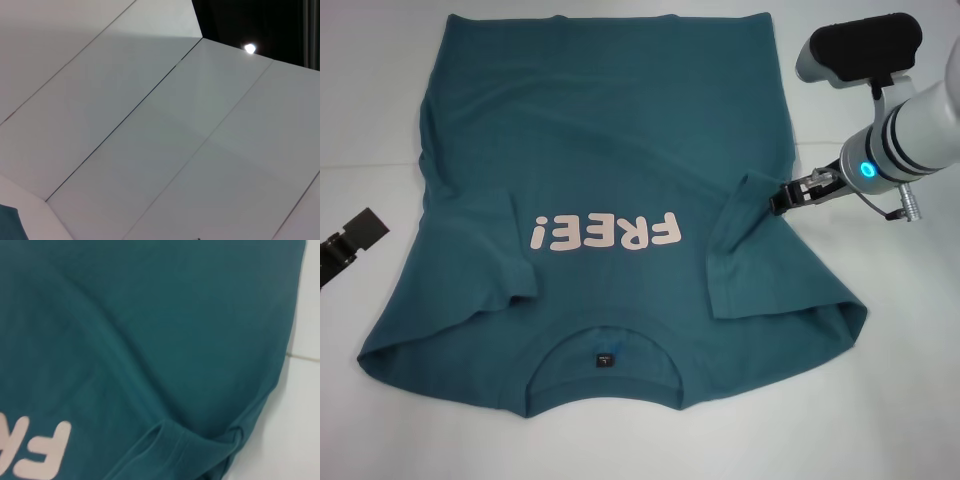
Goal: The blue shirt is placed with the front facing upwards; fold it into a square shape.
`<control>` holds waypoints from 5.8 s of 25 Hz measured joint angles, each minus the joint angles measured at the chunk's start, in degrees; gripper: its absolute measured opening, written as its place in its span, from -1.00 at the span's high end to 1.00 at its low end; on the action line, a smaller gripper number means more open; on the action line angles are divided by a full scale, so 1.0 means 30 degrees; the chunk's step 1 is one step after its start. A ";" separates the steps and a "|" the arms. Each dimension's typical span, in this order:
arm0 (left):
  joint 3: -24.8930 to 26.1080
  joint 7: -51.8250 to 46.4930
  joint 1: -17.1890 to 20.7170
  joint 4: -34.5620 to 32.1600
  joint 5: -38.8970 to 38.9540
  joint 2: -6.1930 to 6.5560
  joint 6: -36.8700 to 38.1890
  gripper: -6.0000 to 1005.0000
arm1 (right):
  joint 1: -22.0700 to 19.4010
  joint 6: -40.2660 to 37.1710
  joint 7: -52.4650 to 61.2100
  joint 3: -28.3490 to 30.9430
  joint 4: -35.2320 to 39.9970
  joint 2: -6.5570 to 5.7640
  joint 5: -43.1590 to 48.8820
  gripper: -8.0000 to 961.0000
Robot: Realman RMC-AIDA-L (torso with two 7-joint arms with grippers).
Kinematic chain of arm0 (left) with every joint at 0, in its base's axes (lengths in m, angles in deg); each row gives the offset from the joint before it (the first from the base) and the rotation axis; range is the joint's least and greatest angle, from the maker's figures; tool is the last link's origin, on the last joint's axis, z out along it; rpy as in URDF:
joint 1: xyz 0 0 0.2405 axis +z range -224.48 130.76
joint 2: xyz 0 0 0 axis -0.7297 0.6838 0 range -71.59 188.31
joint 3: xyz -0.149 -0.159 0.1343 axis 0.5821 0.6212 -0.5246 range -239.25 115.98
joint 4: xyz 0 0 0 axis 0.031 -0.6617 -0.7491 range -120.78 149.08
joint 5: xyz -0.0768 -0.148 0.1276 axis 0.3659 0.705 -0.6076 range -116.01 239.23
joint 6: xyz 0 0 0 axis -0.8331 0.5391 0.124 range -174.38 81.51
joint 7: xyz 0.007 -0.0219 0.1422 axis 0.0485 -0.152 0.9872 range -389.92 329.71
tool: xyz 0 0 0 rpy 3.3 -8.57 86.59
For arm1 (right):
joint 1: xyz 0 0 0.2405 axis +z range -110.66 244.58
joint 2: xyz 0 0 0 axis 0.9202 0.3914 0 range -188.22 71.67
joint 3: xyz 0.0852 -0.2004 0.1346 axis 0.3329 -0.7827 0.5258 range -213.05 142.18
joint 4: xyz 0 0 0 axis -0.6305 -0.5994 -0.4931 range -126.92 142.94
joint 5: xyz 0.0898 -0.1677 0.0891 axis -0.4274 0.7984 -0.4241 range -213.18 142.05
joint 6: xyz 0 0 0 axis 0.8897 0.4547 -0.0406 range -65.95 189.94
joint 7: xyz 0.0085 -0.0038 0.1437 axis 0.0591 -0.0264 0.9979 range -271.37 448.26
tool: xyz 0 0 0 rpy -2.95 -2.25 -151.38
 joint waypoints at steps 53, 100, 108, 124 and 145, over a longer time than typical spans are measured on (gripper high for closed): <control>0.0545 -0.3816 0.0334 -0.0313 -0.0300 0.0736 0.0119 -0.53 | -0.8928 -1.4772 -1.5092 0.3309 0.4160 0.0236 -2.4144 -0.64; 0.1535 -1.1529 -0.0487 0.0752 -0.7039 0.1257 -0.6601 -0.46 | -0.8863 -1.2700 -0.9779 0.6057 0.2702 -0.2114 -1.7698 -0.94; 0.1460 -1.1484 -0.0582 0.0943 -0.7781 0.1197 -0.8773 -0.45 | -0.8812 -1.2734 -0.9763 0.6131 0.2689 -0.2204 -1.7645 -0.94; 0.0588 -0.9552 -0.1055 0.1206 -0.8968 0.1150 -1.1125 -0.44 | -0.8827 -1.2661 -0.9751 0.6158 0.2810 -0.2215 -1.7639 -0.93; -0.0096 -0.8840 -0.1550 0.1684 -0.9026 0.0958 -1.2817 -0.44 | -0.8920 -1.2682 -0.9940 0.6158 0.2829 -0.2214 -1.7756 -0.91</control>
